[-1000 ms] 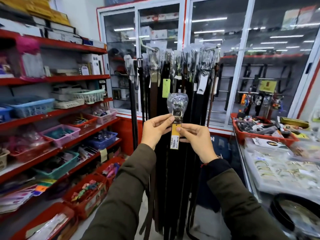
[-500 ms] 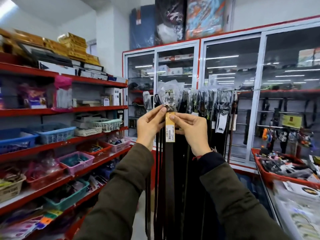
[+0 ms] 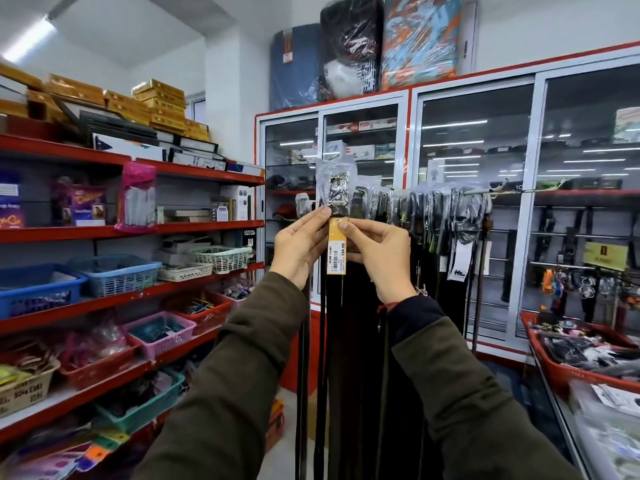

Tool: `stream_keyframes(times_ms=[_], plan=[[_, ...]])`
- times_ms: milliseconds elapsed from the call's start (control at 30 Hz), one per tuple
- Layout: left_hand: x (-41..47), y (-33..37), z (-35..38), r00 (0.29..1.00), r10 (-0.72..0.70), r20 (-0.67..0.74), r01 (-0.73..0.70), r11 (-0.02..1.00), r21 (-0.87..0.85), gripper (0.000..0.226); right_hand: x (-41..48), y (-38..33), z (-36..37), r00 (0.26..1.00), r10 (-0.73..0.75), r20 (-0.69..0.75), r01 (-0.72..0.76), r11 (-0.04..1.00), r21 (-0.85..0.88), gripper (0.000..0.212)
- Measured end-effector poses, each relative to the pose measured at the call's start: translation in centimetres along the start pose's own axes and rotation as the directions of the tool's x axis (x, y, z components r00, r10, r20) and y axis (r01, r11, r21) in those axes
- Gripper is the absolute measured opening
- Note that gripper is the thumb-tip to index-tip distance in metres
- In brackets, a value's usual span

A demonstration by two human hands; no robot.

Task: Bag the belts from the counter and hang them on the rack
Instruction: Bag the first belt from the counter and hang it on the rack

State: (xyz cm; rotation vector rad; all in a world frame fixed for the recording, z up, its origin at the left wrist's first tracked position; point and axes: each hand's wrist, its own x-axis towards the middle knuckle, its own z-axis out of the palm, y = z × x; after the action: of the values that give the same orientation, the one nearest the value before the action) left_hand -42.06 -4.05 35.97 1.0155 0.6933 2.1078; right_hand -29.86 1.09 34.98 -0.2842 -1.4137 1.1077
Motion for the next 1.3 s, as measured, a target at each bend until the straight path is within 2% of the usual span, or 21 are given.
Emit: stream_keyframes(times_ms=[133,267,400,467,533,567,600,633,700,767,900,1067,1300], plan=[[0.6,0.3,0.3,1.0,0.006,-0.016,-0.006,0.999,-0.032,0.012,0.4,-0.5,0.6,1.0,-0.014,-0.013,0.014,1.0,-0.004,0.022],[1.2,0.3,0.3,1.0,-0.02,-0.014,0.02,1.0,-0.022,0.015,0.8,-0.7,0.6,1.0,-0.02,-0.013,0.02,1.0,-0.013,0.021],[1.1,-0.7,0.1,0.997,-0.076,-0.018,0.075,0.997,-0.009,0.012,0.5,0.3,-0.1,0.999,0.034,-0.033,-0.035,0.998,-0.045,0.02],[1.0,-1.2,0.2,0.998,-0.064,-0.026,0.064,0.998,-0.005,0.022,0.7,0.9,-0.4,0.998,0.04,-0.049,-0.044,0.995,-0.094,0.019],[0.9,-1.8,0.5,0.998,0.018,-0.056,-0.013,0.996,0.089,0.027,1.0,1.4,-0.7,0.999,0.007,-0.051,-0.018,0.975,-0.219,0.019],[0.8,-2.2,0.5,0.992,0.104,-0.075,-0.086,0.973,0.217,0.028,1.0,1.7,-0.9,0.999,-0.024,-0.038,0.01,0.946,-0.323,0.023],[0.6,-2.8,0.5,0.974,0.214,-0.072,-0.171,0.907,0.384,0.03,0.8,2.0,-1.1,0.998,-0.061,-0.017,0.047,0.897,-0.44,0.029],[0.1,-3.5,0.3,0.946,0.321,-0.041,-0.248,0.802,0.543,0.034,0.3,2.3,-1.4,0.995,-0.1,0.001,0.084,0.833,-0.547,0.035],[-1.3,-5.3,-0.2,0.889,0.453,0.068,-0.351,0.578,0.737,0.04,-1.3,3.2,-2.2,0.984,-0.175,0.027,0.148,0.729,-0.668,0.039],[-2.8,-7.3,-1.0,0.852,0.5,0.154,-0.39,0.41,0.825,0.045,-3.2,4.3,-3.4,0.973,-0.225,0.048,0.187,0.65,-0.737,0.041],[-6.1,-10.9,-2.1,0.834,0.487,0.261,-0.409,0.227,0.884,0.052,-7.1,6.2,-6.1,0.955,-0.293,0.04,0.182,0.474,-0.862,0.045],[-10.3,-14.2,-2.1,0.837,0.37,0.402,-0.481,0.149,0.864,0.053,-12.3,7.1,-9.4,0.956,-0.292,0.009,0.099,0.296,-0.95,0.051],[-17.2,-19.7,-1.1,0.849,0.214,0.483,-0.522,0.199,0.83,0.053,-20.0,6.6,-15.3,0.97,-0.232,-0.079,-0.057,0.099,-0.993,0.053]])
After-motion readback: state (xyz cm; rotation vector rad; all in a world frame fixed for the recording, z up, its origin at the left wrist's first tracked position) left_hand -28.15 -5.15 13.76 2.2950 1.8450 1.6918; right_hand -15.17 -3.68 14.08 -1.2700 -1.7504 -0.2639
